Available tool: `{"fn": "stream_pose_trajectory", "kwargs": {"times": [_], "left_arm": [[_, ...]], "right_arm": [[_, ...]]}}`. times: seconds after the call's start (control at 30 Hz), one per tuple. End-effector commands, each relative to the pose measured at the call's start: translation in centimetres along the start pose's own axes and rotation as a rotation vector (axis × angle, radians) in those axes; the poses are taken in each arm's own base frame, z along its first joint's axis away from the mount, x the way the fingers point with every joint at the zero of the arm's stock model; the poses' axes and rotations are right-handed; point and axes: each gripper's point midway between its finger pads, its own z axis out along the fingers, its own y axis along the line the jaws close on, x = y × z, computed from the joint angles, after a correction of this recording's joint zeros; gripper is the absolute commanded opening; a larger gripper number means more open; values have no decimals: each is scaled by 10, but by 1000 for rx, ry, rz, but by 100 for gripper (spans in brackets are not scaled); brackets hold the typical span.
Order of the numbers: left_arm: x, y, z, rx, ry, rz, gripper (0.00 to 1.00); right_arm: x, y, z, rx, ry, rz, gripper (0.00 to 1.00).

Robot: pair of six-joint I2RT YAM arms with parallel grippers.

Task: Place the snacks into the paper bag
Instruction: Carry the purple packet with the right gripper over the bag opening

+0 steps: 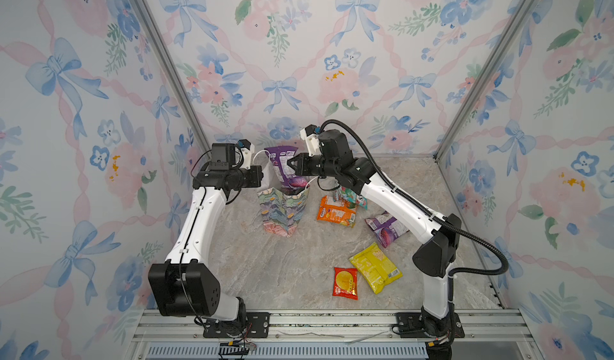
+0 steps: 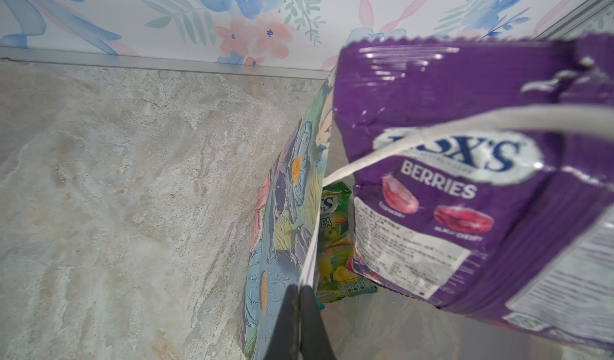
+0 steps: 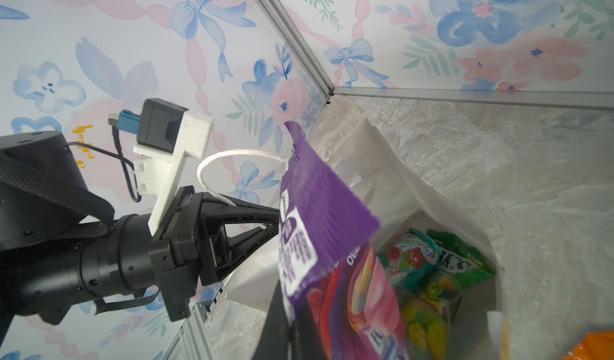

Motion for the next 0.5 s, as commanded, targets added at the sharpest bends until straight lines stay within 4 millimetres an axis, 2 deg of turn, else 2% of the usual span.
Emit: {"fn": "stream_pose_trajectory", "kwargs": {"times": [0.0,0.47], "left_arm": [[11,5,-2,-14,26,3,0],[11,5,-2,-11,27,0,0]], "right_arm": [[-10,29,-2,-96,-42,25,0],[-9,39,24,-148,-25,67,0]]}}
